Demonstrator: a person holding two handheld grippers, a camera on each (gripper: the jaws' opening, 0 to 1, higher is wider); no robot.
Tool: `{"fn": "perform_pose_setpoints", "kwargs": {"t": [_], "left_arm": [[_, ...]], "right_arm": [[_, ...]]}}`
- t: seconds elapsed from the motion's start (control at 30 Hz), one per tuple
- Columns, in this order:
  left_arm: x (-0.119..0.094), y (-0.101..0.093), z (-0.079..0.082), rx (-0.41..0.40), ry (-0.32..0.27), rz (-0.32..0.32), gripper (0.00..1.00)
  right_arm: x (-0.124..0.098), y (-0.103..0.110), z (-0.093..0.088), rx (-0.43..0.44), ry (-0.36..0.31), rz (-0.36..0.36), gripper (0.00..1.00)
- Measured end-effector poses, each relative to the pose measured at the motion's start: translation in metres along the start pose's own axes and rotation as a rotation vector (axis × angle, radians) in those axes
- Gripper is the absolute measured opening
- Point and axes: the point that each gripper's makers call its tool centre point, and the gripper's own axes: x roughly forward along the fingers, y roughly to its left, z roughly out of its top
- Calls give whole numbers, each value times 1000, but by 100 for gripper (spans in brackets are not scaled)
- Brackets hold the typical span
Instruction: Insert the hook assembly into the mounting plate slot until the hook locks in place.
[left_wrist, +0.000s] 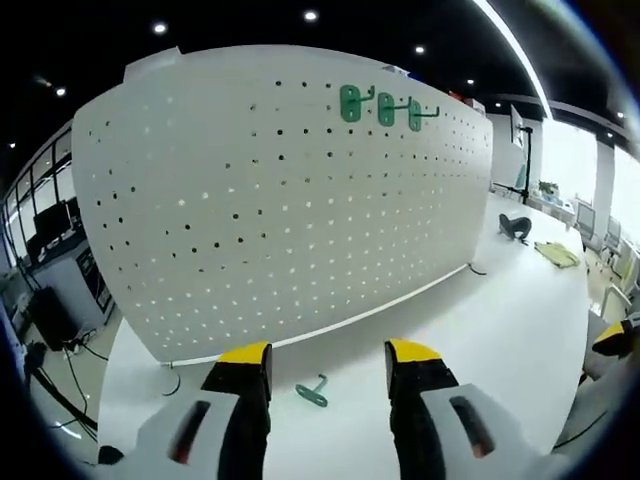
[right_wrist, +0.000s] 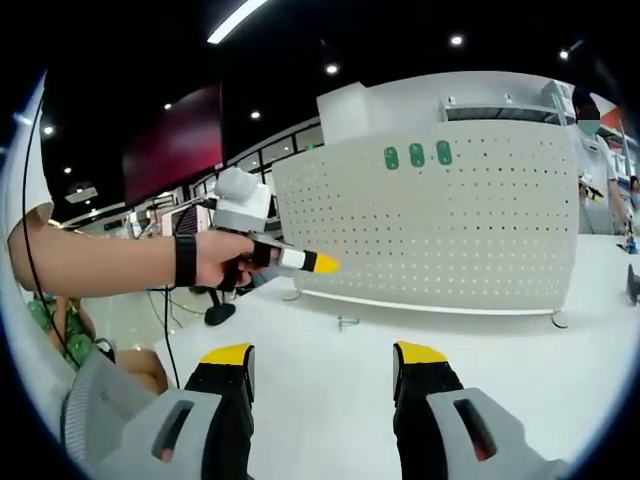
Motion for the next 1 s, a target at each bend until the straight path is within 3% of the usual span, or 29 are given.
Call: {"fn": "perform_pose_setpoints", "kwargs": {"t": [0.3, 0.53, 1.0], "left_arm": [[7, 5, -33, -58, 66, 7, 53], [14, -2, -51, -80, 104, -10, 56], [25, -2, -84, -129, 170, -30, 52]], "right_arm": [[0, 0, -7, 7, 21, -8, 57], [0, 0, -12, 14, 34, -14, 56], [-4, -3, -25, 34, 63, -45, 56]]}}
